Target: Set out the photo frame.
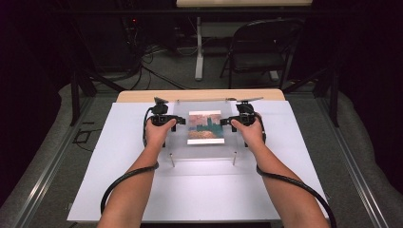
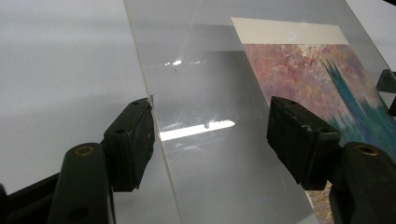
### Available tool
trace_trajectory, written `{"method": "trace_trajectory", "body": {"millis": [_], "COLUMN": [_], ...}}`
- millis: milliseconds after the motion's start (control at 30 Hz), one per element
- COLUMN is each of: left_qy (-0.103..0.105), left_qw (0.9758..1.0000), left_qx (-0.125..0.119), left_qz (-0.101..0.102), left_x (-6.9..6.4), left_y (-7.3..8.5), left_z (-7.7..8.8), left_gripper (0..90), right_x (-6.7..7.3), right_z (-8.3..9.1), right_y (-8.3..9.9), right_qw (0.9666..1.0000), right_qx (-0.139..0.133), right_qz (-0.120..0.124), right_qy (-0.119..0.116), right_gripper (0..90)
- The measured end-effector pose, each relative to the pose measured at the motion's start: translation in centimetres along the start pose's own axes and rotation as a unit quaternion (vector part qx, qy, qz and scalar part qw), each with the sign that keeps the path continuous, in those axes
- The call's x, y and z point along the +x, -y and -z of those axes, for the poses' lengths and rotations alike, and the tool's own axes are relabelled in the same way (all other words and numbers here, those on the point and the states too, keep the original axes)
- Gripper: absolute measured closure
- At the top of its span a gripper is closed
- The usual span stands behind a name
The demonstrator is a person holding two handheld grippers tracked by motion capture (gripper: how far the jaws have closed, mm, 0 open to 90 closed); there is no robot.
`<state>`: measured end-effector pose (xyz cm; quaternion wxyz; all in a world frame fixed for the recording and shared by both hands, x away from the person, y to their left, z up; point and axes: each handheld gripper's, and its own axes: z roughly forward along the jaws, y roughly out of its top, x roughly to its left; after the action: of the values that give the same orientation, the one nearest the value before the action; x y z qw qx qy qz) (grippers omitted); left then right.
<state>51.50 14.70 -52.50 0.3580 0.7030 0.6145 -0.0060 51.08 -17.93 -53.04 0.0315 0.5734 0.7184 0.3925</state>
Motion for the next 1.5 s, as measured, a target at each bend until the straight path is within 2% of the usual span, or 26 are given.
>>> {"method": "trace_trajectory", "body": {"millis": [300,567,800,1233,1400,1433,1500], "left_qy": [0.0,-0.002,0.001,0.004,-0.003,-0.009,-0.009], "left_qw": [1.0,0.9998,0.9997,0.9991,0.9989,0.9987,0.9983], "left_qx": [-0.006,-0.009,-0.015,-0.025,-0.024,-0.021,-0.022], "left_qz": [-0.003,-0.016,-0.017,-0.035,-0.04,-0.046,-0.053], "left_x": [-0.3,-0.7,-0.9,-1.4,-1.8,-2.2,-2.3], "left_y": [-0.1,-0.2,-0.1,0.1,0.0,-0.2,-0.3], "left_z": [0.8,1.8,2.5,4.0,4.5,4.8,5.2], "left_gripper": [36.1,38.7,41.4,44.9,45.6,45.5,45.6], "right_x": [0.6,1.3,1.6,2.5,2.9,3.3,3.7], "right_z": [0.6,1.5,2.2,3.3,3.7,4.0,4.3], "right_y": [-0.2,-0.3,-0.3,-0.2,-0.2,-0.5,-0.7], "right_qw": [0.9999,0.9995,0.9992,0.9979,0.9971,0.9967,0.996], "right_qx": [-0.004,-0.014,-0.018,-0.029,-0.032,-0.024,-0.018], "right_qz": [0.01,0.026,0.032,0.054,0.064,0.069,0.076], "right_qy": [0.006,0.013,0.015,0.022,0.025,0.036,0.043], "right_gripper": [30.0,30.9,32.1,32.1,32.1,32.0,32.0]}}
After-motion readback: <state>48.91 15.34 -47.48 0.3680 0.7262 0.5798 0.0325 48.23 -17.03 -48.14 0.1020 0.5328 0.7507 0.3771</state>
